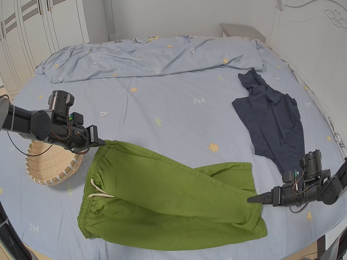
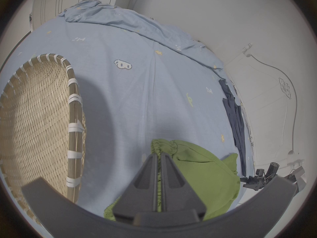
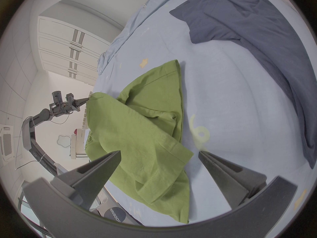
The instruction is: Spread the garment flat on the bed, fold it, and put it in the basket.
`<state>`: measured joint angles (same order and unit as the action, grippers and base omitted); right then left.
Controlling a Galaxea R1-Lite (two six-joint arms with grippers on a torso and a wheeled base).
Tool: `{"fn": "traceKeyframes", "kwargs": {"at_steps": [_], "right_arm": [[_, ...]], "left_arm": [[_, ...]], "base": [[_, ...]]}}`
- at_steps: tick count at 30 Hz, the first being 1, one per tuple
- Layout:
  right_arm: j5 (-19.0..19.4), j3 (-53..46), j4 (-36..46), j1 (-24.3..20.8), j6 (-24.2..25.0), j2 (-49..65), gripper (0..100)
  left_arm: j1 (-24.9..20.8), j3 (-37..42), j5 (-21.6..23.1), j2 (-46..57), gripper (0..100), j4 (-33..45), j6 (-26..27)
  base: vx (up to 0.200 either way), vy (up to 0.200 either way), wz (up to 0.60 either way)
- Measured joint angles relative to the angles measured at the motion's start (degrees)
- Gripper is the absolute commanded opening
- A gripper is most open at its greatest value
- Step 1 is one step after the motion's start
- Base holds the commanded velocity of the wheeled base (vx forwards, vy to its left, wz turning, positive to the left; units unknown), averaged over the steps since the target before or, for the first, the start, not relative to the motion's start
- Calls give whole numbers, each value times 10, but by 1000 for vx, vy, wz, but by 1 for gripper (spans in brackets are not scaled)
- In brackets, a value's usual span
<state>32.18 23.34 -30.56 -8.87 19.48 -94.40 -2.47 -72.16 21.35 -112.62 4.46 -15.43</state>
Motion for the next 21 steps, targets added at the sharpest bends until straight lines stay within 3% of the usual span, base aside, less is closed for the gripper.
{"fn": "traceKeyframes", "kwargs": {"at_steps": [16, 17, 21], "right_arm": [[30, 1, -15, 3, 3, -13, 100], [31, 1, -15, 3, 3, -13, 0], [31, 1, -15, 5, 0, -14, 0]], "left_arm": [[0, 1, 0, 2, 0, 0, 0], [0, 1, 0, 2, 0, 0, 0], [0, 1, 0, 2, 0, 0, 0]], "base": [[0, 0, 0], [0, 0, 0], [0, 0, 0]]}}
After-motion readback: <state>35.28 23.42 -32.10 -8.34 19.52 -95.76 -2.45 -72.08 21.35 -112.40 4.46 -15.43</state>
